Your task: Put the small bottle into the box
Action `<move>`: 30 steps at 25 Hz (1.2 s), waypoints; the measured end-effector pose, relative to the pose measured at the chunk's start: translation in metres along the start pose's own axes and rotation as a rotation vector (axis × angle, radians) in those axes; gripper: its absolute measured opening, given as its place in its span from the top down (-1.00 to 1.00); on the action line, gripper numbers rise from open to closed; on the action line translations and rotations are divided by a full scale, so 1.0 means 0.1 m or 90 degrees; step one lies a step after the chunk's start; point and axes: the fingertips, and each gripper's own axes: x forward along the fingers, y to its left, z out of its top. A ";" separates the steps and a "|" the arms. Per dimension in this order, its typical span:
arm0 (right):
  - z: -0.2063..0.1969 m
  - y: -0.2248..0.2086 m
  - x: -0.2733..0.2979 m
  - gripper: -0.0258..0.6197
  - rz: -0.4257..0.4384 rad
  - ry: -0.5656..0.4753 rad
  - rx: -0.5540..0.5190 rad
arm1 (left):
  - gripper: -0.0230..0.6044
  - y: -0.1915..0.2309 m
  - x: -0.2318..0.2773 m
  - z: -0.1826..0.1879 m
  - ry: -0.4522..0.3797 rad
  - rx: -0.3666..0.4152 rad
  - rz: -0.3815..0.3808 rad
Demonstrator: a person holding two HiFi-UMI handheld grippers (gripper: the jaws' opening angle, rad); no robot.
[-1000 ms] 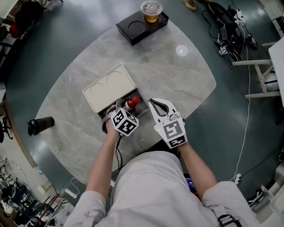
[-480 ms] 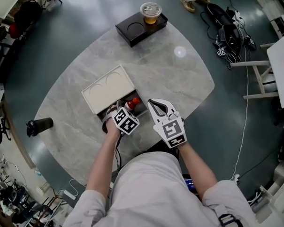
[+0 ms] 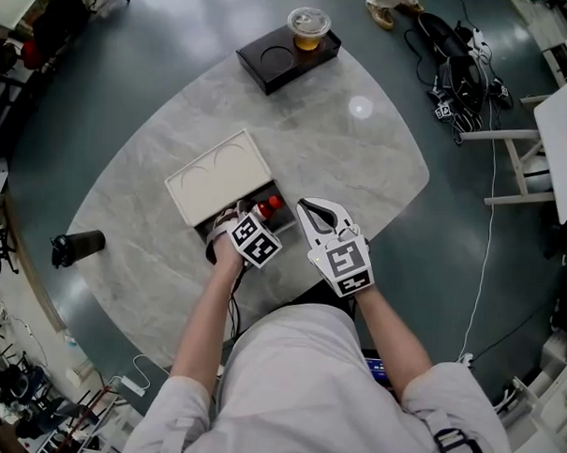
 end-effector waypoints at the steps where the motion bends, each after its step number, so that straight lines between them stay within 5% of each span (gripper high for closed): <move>1: 0.00 0.00 0.00 0.84 0.000 0.000 0.000 | 0.20 0.00 0.00 0.00 0.000 0.000 -0.001; 21: -0.01 0.00 -0.03 0.84 -0.003 0.000 0.002 | 0.20 -0.05 -0.01 0.05 -0.013 0.006 -0.009; 30: 0.02 0.08 0.01 0.84 0.015 0.000 -0.007 | 0.15 0.02 -0.32 0.18 -0.087 -0.034 0.012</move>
